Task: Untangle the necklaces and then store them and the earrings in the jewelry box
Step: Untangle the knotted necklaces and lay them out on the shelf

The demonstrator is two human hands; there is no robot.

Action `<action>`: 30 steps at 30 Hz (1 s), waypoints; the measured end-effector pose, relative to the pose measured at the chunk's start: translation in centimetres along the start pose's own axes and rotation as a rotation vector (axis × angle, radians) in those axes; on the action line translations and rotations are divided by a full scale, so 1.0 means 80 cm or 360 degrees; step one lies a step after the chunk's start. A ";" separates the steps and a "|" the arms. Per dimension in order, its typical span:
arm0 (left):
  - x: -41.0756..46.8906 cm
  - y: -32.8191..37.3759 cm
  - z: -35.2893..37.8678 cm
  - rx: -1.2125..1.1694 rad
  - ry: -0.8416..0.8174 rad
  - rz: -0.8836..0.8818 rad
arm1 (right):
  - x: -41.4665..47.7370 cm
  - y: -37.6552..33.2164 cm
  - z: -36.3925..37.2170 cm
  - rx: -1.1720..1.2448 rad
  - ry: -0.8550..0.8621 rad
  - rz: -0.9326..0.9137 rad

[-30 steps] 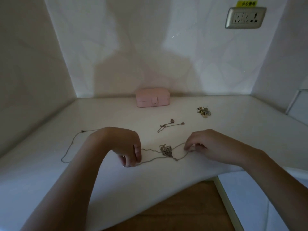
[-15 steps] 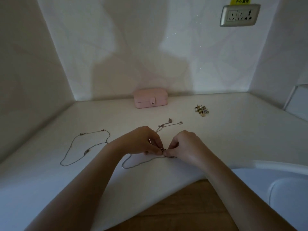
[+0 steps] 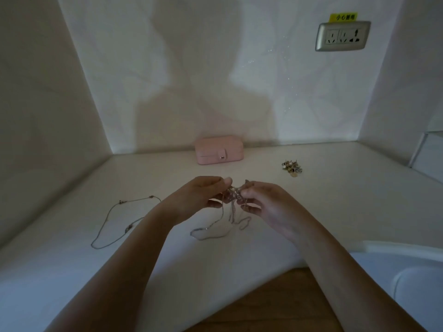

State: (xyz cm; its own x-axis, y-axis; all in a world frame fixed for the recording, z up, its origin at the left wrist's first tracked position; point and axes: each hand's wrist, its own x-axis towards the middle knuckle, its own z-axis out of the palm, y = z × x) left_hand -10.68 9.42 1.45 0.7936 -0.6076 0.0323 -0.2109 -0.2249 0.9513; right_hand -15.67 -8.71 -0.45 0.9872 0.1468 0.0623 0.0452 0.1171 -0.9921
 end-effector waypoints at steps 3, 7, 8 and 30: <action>0.003 0.001 -0.006 -0.0169 0.0169 0.0050 | 0.008 -0.012 0.002 0.0441 -0.0139 0.0024; 0.003 0.003 -0.015 -0.0387 0.0258 0.0116 | 0.023 -0.023 0.008 0.0609 -0.0203 0.0005; 0.003 0.004 -0.015 -0.0391 0.0229 0.0129 | 0.027 -0.026 0.010 0.0455 -0.0205 -0.0021; 0.005 0.004 -0.050 -0.0307 0.0845 0.0184 | 0.130 -0.079 0.052 -0.0546 -0.0279 -0.0341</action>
State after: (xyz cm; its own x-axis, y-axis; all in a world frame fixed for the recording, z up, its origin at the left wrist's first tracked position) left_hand -8.15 12.20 3.00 0.9597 -0.1433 0.2416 -0.2451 -0.0066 0.9695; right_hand -6.29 -3.85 6.94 0.9103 0.3229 0.2590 0.3238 -0.1654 -0.9316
